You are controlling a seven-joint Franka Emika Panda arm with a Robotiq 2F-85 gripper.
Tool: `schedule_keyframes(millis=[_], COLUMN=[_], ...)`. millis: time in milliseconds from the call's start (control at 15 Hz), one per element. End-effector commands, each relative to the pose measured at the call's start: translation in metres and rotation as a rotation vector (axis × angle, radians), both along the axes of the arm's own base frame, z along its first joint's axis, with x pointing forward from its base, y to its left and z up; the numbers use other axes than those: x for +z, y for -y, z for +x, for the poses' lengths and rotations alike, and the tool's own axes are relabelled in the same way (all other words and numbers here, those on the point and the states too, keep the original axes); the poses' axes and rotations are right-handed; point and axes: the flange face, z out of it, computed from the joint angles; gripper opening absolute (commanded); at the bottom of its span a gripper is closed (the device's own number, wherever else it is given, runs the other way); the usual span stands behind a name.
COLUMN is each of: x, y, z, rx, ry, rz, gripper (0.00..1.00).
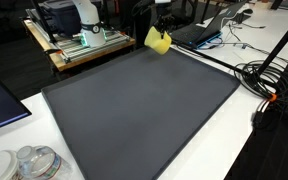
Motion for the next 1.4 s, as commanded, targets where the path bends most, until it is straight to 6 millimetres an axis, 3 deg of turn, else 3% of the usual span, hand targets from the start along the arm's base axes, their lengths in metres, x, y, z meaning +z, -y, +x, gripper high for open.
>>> schedule_keyframes(millis=[0, 267, 600, 1067, 1333], x=[0.063, 0.108, 0.116, 0.068, 0.034], y=[-0.01, -0.044, -0.064, -0.036, -0.021], z=[0.013, 0.026, 0.061, 0.137, 0.17], rx=[-0.005, 0.017, 0.062, 0.166, 0.302], ry=[0.045, 0.046, 0.017, -0.108, -0.17], rz=[-0.205, -0.443, -0.73, -1.094, -1.187], gripper=[0.03, 0.03, 0.03, 0.03, 0.03])
